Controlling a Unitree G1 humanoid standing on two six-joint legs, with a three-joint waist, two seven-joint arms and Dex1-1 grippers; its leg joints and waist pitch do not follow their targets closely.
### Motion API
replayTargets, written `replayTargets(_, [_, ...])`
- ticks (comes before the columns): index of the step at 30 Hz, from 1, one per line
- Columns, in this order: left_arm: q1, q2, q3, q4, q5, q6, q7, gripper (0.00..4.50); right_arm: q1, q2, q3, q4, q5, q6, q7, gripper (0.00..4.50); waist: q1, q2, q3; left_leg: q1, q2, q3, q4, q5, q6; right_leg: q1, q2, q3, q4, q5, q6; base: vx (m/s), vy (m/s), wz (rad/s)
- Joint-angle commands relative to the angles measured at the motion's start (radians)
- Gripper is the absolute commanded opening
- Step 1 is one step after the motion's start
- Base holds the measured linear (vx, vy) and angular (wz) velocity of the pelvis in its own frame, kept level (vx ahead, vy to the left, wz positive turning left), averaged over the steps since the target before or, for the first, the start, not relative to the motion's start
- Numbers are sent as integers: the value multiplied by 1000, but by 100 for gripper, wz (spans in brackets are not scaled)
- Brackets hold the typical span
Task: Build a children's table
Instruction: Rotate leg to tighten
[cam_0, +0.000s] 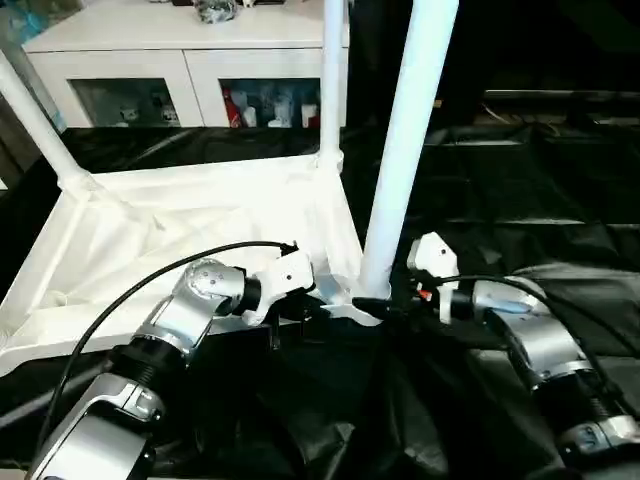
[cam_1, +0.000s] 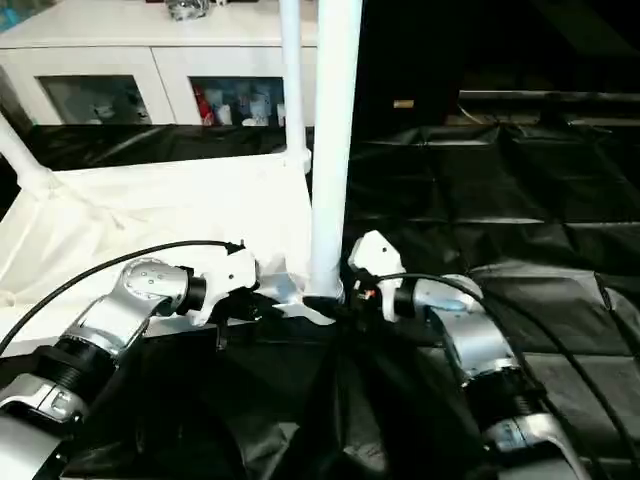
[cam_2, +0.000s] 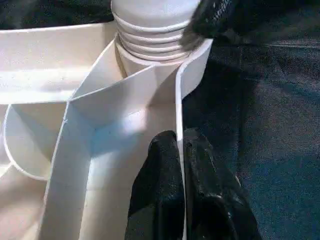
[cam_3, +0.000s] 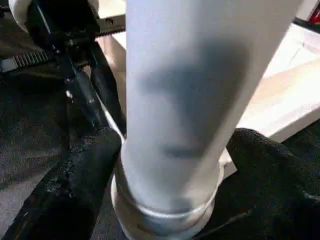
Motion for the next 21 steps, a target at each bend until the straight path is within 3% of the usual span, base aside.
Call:
replayTargets(1, [28,0,0,27,-2,5,12,0,-24,5,11,6,-9,-12,14,353,-1,-33,-50,27,92,-43,-81,-203,77,15,-75,30,-85,-145,-219,0,0,0])
replayTargets(3, [26,0,3,28,-1,6,14,0,-25,5,13,16,-16,-21,19,319,-1,-33,-48,28,93,-43,-83,-219,71,13,-75,30,-87,-171,-216,0,0,0])
replayTargets(8, [24,5,9,28,1,8,16,0,-35,11,9,48,-19,-37,24,282,-1,-33,-48,29,93,-44,-85,-227,64,12,-76,32,-88,-179,-216,0,0,0])
replayTargets(15, [18,-8,31,43,-4,37,55,0,-20,31,0,75,-30,-50,-7,272,-5,-34,-44,28,93,-44,-89,-242,56,10,-75,33,-91,-201,-213,0,0,0])
replayTargets(19, [-32,-79,70,125,-4,67,187,0,6,110,-50,142,-55,-48,-231,272,-15,-34,-38,28,91,-47,-95,-279,29,6,-77,35,-98,-264,-201,0,0,0])
replayTargets(21, [-65,-117,75,179,13,68,266,0,14,159,-77,171,-57,-32,-349,272,-22,-34,-37,36,90,-49,-99,-317,3,-1,-78,37,-104,-302,-194,0,0,0])
